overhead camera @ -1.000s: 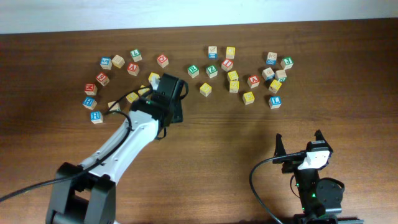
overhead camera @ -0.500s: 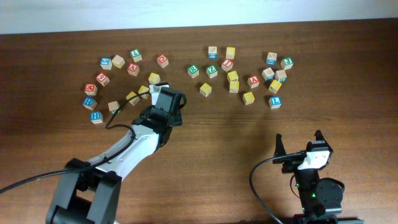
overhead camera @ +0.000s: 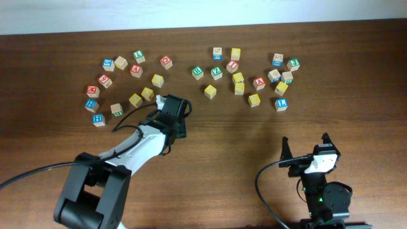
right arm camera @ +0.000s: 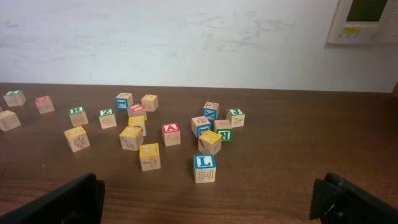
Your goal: Spell out ICRA
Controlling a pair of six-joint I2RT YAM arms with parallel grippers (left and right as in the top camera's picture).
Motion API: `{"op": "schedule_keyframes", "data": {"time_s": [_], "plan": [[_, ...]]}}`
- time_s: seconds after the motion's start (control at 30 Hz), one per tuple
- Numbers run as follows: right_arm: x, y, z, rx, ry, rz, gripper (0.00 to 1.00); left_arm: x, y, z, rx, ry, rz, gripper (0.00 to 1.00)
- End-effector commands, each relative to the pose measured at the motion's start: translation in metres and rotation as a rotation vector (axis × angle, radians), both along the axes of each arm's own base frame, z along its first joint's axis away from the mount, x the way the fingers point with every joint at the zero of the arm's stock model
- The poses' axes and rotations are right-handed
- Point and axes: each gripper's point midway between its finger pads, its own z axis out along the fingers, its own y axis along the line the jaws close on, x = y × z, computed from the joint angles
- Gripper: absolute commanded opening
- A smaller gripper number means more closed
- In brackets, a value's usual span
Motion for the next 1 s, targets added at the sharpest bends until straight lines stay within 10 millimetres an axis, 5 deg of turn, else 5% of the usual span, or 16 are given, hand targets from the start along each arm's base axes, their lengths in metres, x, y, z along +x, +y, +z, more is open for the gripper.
{"op": "schedule_keyframes", "data": {"time_s": [0.0, 0.33, 0.4, 0.63, 0.8, 0.97], "plan": [[0.000, -0.003, -0.002, 0.005, 0.004, -0.013, 0.98, 0.003, 0.002, -0.002, 0.013, -0.007, 0.004, 0.33], [0.000, -0.003, -0.002, 0.005, 0.004, -0.013, 0.98, 0.012, -0.008, 0.008, -0.091, -0.009, -0.011, 0.24], [0.000, -0.003, -0.002, 0.005, 0.004, -0.013, 0.98, 0.014, 0.000, 0.007, -0.170, 0.020, 0.011, 0.18], [0.000, -0.003, -0.002, 0.005, 0.004, -0.013, 0.98, 0.019, 0.023, 0.015, -0.495, 0.096, 0.009, 0.22], [0.000, -0.003, -0.002, 0.005, 0.004, -0.013, 0.98, -0.001, -0.013, 0.026, -0.718, 0.148, -0.205, 0.22], [0.000, -0.003, -0.002, 0.005, 0.004, -0.013, 0.98, -0.009, -0.015, -0.010, -0.738, 0.239, -0.186, 0.23]]}}
